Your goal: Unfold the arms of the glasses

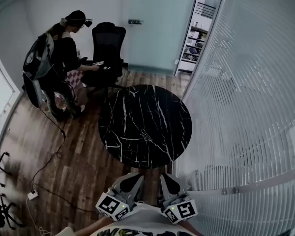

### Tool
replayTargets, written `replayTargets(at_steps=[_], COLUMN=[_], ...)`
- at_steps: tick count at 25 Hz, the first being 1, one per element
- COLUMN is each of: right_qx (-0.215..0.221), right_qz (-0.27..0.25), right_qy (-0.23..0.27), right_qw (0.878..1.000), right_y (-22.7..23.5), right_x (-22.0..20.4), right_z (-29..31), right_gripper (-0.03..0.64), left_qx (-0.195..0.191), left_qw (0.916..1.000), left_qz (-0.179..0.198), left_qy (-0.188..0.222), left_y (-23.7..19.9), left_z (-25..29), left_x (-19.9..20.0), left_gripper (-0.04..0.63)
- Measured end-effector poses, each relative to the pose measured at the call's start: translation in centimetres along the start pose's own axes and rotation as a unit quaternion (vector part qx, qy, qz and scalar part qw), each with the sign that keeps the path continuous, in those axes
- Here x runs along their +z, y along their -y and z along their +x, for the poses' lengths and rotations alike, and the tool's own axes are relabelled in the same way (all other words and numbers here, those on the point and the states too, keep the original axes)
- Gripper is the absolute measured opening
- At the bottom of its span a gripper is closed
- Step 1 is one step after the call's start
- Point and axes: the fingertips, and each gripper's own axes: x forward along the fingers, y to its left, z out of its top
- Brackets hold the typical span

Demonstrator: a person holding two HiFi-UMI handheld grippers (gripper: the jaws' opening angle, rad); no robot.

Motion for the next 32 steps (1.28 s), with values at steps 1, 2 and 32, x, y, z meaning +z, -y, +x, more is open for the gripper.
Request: replayTargets(at_steps=[1,2,32], right_qx=[0.0,-0.001,-0.028], right_qz=[-0.001,-0.002,-0.023], right_qy=[0.0,0.0,-0.009], right_qw=[1.0,1.0,0.999], right_y=[0.2,0.4,3.1], right_x=[0.1,0.4,2.0], right_z=[1.0,2.0,21.6], right_gripper=[0.002,0.002,0.002], left_qx=[-0.001,-0.002,-0.038], left_qw=[1.0,1.0,0.9992], left_qz=[0.0,0.0,-0.004], left_qy=[0.0,0.001,-0.015], left_y=[-0.9,-1.7,-19.7], left_z=[0.5,0.9,9.1], left_x=[0.3,0.6,5.8], left_gripper=[0.005,0.005,0.005])
